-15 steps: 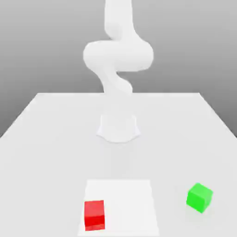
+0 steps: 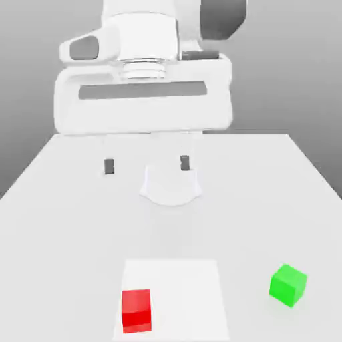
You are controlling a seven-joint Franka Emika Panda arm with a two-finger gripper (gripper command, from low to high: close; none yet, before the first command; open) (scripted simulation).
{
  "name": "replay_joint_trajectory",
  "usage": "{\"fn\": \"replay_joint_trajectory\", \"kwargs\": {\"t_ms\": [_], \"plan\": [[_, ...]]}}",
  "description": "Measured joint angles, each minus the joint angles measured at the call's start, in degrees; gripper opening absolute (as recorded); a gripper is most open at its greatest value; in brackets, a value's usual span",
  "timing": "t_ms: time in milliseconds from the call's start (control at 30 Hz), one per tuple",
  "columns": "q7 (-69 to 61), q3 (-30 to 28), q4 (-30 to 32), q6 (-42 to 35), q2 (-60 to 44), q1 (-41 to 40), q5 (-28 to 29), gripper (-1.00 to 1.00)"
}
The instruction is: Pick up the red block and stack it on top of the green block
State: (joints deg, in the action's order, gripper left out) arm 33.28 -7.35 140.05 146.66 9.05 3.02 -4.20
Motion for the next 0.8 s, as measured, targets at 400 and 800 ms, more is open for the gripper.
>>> {"fn": "replay_joint_trajectory", "kwargs": {"t_ms": [400,800], "plan": [[-5.95,0.26,3.55,12.56,-24.68,-2.51,-1.17,0.0],[-5.99,1.3,3.33,14.05,-26.56,-3.54,-1.16,-1.0]]}}
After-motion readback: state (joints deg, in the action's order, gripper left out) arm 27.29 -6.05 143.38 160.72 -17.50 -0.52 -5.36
